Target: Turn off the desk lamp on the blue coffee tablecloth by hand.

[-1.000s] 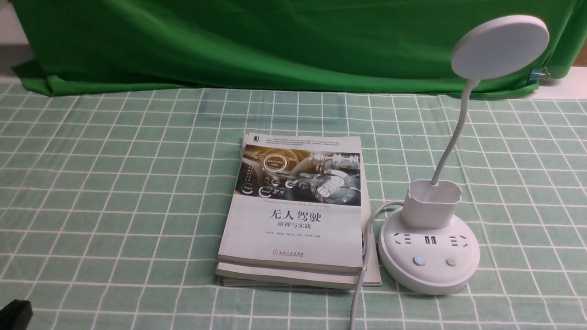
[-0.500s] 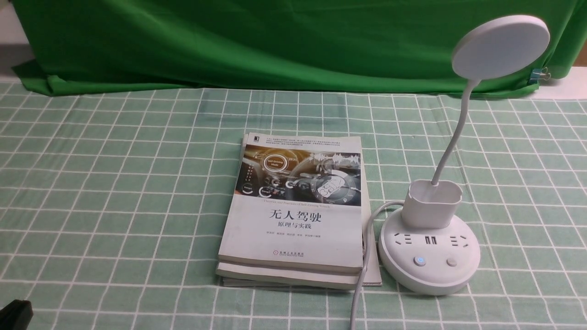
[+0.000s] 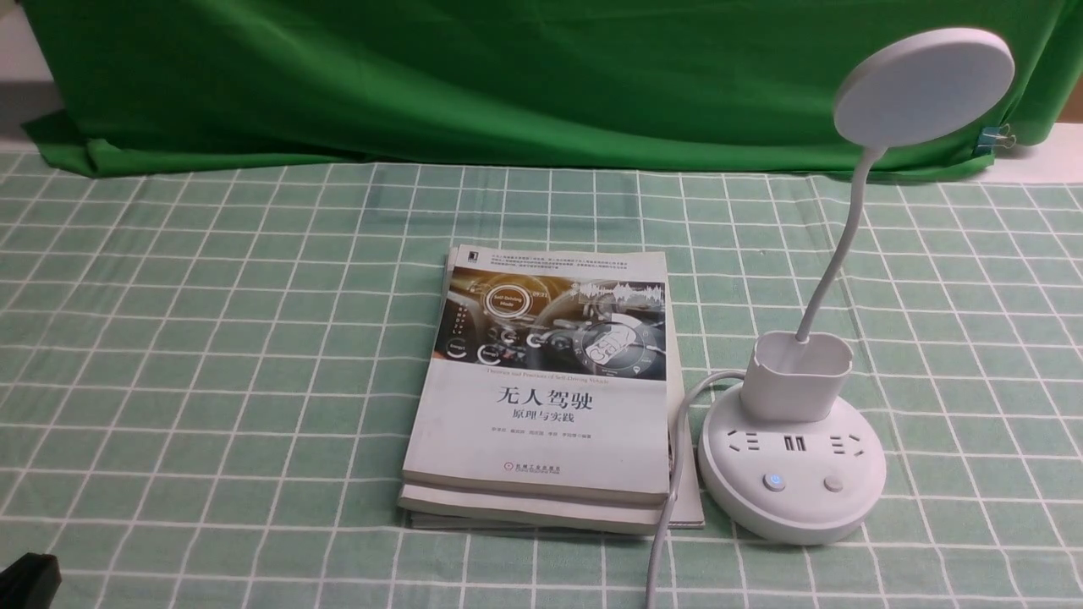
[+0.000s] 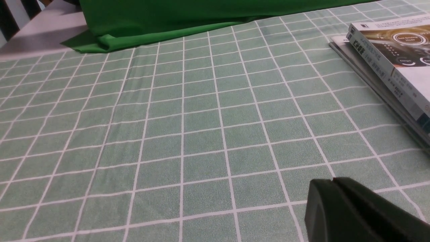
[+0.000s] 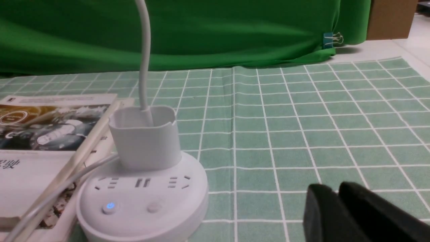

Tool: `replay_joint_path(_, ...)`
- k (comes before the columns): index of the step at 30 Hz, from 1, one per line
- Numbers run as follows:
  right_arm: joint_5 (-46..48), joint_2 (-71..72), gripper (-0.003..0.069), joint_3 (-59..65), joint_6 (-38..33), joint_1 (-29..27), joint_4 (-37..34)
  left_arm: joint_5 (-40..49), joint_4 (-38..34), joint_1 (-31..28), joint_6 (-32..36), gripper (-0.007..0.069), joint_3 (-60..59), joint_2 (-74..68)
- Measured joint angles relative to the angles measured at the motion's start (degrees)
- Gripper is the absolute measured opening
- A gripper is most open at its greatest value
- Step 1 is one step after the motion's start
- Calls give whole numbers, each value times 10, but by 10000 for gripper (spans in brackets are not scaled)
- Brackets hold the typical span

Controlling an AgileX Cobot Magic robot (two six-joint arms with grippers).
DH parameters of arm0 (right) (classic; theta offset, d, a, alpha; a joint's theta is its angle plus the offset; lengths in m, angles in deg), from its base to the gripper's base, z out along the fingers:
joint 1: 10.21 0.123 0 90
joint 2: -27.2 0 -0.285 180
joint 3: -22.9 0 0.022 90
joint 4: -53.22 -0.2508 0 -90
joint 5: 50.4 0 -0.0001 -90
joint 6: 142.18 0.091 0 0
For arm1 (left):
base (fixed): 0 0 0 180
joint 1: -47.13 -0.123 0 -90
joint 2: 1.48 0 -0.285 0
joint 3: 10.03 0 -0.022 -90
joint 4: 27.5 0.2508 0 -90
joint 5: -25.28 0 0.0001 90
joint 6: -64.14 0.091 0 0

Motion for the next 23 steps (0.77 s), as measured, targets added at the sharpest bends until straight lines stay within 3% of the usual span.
replay_joint_path(23,-4,0,120,0,1,0,0,0,0,0,0,0,0,0)
